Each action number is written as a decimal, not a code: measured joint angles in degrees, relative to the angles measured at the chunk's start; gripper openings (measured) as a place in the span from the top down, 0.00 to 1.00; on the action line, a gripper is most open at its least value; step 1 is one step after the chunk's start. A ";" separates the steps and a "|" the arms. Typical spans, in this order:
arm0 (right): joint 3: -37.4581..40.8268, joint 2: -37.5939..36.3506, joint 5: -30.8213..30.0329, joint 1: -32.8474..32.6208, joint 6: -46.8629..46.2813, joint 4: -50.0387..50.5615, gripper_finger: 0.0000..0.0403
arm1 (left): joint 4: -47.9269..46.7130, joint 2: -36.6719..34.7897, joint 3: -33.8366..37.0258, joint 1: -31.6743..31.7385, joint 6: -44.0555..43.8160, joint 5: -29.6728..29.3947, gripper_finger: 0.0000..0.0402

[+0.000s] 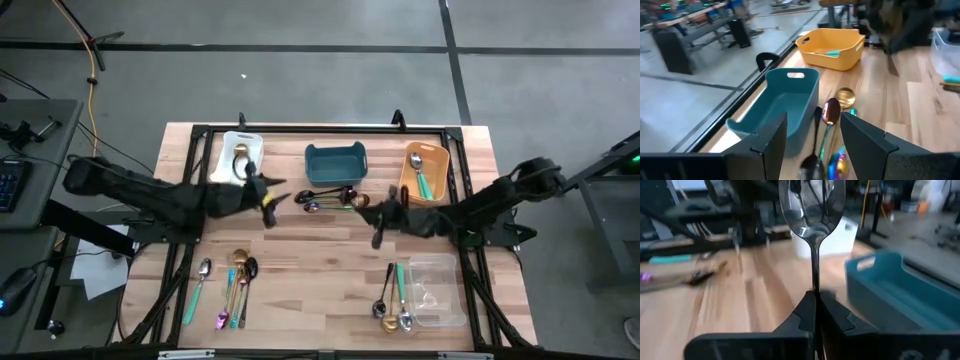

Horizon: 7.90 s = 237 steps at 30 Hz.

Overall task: Sort silverware by color (type)
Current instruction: Put the black spoon into the blue bin, then put the purple spoon into the transparent bin

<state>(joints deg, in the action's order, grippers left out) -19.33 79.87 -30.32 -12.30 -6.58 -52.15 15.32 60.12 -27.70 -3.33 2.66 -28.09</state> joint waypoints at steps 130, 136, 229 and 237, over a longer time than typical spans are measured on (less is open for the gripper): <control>-56.63 33.87 35.21 20.88 11.51 70.47 0.76 | -0.31 -9.55 0.00 29.16 -6.50 49.17 0.55; -56.59 35.64 35.05 20.51 11.53 71.01 0.77 | -0.52 -9.55 0.00 29.12 -7.02 49.15 0.55; -46.82 34.09 10.72 7.56 -23.21 60.26 0.77 | -1.76 -9.42 -0.02 28.63 -8.10 49.15 0.55; -47.56 30.21 13.73 7.47 -10.81 60.52 0.77 | -1.73 -9.40 -0.02 28.61 -8.03 49.15 0.55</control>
<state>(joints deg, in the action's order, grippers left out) -66.89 110.08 -16.59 -4.82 -17.39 8.37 13.58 50.72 -27.73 25.28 -5.37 21.06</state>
